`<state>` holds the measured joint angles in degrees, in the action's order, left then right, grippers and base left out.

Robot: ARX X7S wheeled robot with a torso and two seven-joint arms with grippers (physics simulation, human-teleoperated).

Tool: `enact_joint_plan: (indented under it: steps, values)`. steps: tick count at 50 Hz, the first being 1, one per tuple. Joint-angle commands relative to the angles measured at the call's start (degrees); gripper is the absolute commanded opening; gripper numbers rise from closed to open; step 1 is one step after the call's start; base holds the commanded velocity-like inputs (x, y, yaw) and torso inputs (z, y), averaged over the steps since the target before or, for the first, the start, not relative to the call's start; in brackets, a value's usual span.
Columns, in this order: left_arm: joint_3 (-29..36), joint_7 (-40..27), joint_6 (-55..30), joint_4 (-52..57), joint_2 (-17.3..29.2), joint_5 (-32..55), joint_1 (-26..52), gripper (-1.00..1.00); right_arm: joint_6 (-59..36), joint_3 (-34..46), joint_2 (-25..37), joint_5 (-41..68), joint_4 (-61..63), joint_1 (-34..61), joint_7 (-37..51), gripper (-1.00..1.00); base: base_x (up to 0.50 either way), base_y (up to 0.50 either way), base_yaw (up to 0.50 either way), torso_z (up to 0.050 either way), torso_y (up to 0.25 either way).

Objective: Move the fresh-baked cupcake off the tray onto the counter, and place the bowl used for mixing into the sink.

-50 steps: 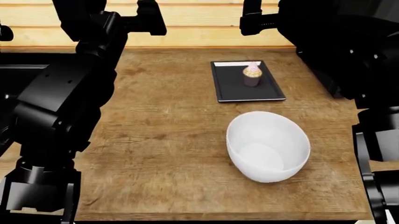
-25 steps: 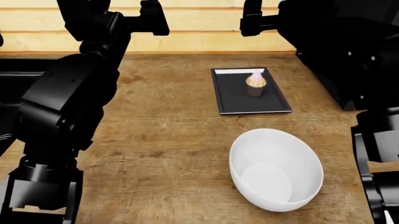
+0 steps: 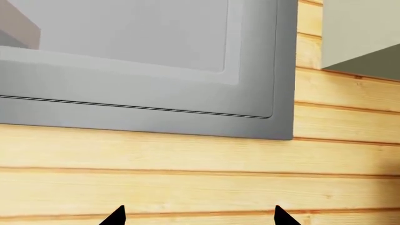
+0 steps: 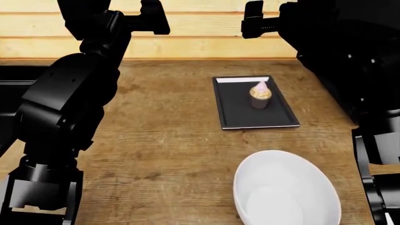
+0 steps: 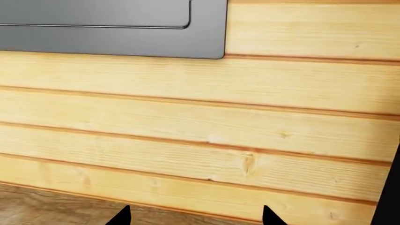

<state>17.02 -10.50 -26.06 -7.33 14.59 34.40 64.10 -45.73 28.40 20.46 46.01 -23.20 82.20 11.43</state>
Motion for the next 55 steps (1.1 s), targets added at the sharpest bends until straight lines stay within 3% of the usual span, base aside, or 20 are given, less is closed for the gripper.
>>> enact_joint_plan:
  steps: [1,34,41,45,55]
  values:
    - [0.0,-0.2,0.2,0.2,0.1,0.2,-0.1,1.0,-0.2,0.0,0.0,0.2,0.0,0.0,0.1,1.0,0.16,0.0,0.0,0.0,0.0]
    - [0.5,-0.4,1.1,-0.5,0.0,0.5,-0.1,1.0,-1.7,0.7,0.1,1.0,0.4,0.5,-0.2,1.0,0.09,0.0,0.0,0.0,0.001]
    - [0.1,-0.5,1.6,0.0,0.1,1.0,-1.1,1.0,-9.4,-3.9,-2.5,6.9,-8.2,5.7,1.4,1.0,0.0,0.0,0.0,0.0,0.0]
    - [0.1,0.0,2.8,-0.7,-0.4,1.0,-1.5,1.0,-17.3,-8.5,-2.7,12.5,-10.5,7.4,6.9,1.0,0.0,0.0,0.0,0.0,0.0]
    - [0.1,0.6,4.4,-2.0,-1.1,1.1,-1.7,1.0,-31.5,-11.4,-3.1,17.4,-14.1,9.4,19.4,1.0,0.0,0.0,0.0,0.0,0.0]
